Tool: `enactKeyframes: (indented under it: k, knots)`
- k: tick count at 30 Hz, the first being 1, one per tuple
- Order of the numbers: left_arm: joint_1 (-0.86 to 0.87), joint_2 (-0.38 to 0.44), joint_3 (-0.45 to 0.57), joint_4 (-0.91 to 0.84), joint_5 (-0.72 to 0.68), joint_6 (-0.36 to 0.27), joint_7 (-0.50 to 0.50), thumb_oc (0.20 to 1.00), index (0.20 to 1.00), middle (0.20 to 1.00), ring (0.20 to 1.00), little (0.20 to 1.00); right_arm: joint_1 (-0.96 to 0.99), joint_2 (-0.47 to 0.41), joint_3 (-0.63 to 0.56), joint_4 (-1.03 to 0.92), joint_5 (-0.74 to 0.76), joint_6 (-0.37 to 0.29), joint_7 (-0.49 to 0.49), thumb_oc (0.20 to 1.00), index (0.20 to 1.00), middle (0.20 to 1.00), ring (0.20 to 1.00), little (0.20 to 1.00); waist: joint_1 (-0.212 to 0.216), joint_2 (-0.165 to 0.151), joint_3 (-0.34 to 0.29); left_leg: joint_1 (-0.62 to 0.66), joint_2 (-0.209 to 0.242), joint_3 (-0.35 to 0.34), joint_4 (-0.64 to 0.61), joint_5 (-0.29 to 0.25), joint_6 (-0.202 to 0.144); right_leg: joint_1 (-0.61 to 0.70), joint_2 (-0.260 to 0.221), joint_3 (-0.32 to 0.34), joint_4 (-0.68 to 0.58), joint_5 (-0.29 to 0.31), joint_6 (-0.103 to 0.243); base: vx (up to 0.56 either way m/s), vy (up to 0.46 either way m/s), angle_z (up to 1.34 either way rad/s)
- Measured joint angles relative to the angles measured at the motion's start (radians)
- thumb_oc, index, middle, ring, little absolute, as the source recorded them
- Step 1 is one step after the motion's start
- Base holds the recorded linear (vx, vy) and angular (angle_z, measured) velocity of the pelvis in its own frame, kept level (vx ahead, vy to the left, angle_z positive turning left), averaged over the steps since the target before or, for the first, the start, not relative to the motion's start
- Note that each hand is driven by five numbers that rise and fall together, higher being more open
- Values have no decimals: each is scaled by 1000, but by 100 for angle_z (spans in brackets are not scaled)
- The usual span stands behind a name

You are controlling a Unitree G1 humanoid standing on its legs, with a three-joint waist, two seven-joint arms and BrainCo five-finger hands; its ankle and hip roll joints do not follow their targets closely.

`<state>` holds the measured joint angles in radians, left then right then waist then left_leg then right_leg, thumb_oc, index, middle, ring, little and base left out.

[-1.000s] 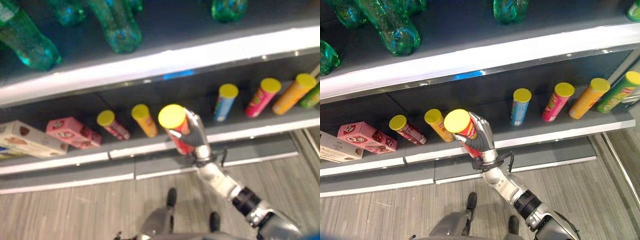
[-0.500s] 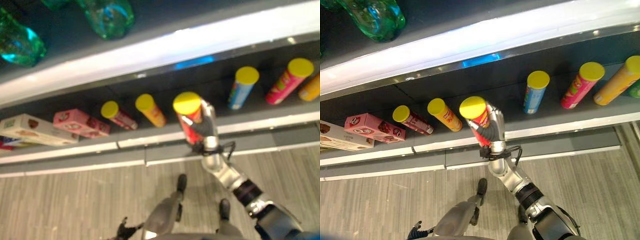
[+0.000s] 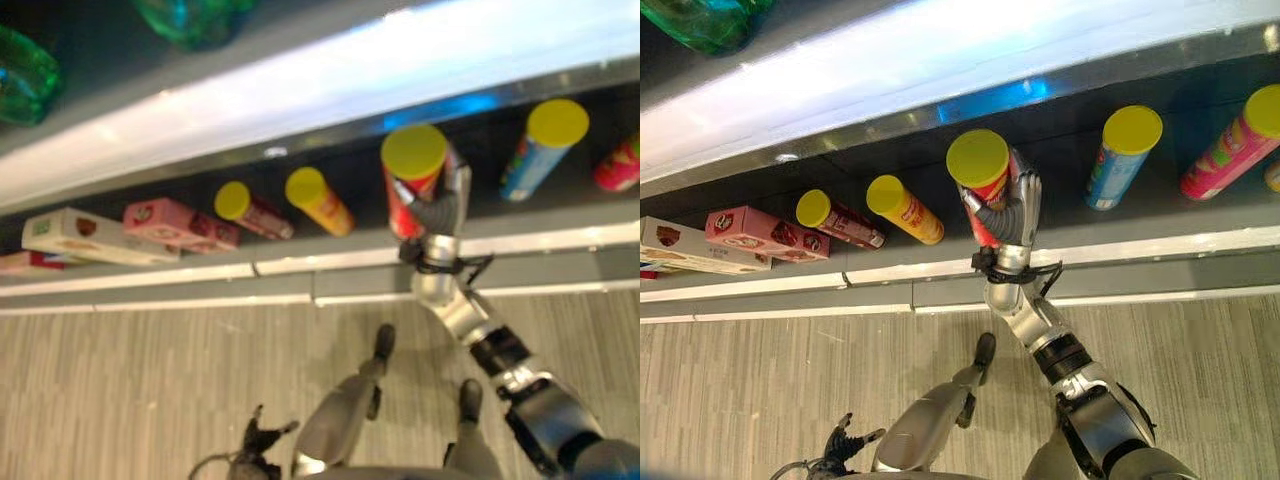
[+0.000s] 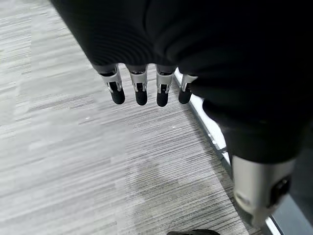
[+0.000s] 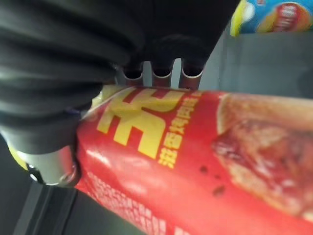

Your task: Put the goods on the table back onto the shelves and tidy them up.

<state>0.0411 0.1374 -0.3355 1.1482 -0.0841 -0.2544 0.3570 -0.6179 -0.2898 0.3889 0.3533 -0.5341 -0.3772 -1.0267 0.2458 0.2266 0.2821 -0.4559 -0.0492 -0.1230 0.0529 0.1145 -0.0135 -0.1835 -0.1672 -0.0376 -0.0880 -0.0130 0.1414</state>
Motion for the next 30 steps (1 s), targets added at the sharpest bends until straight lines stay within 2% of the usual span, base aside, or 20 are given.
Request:
enactKeyframes:
  k: [7,18,25,30]
  knots:
    - [-18,2,-16,-2,1,-13,17,1000,1000,1000,1000,1000,1,-13,-8,4,-4,21,-12,200,200,200,200,200,10,-3,30,-40,-27,4,8,0,1,-41,-30,5,0,5,11,-5,2,1]
    - [-22,3,-16,-10,26,-25,34,1000,1000,1000,1000,1000,-3,-15,-13,33,5,16,-9,200,200,200,200,200,6,-3,39,-104,-32,22,19,0,0,-113,-42,29,0,14,25,-22,17,-6]
    - [-42,4,-16,-10,29,-29,82,1000,1000,1000,1000,1000,-23,-15,-19,35,6,13,-9,200,200,200,200,200,9,9,46,-141,-61,32,24,1,1,-156,-77,54,0,23,43,-9,50,-4]
    - [-55,2,-16,-15,66,-33,112,1000,1000,1000,1000,1000,-47,-15,-50,34,7,-12,-17,200,200,200,200,200,8,22,50,-158,-75,35,25,1,1,-174,-92,55,0,26,50,6,46,0]
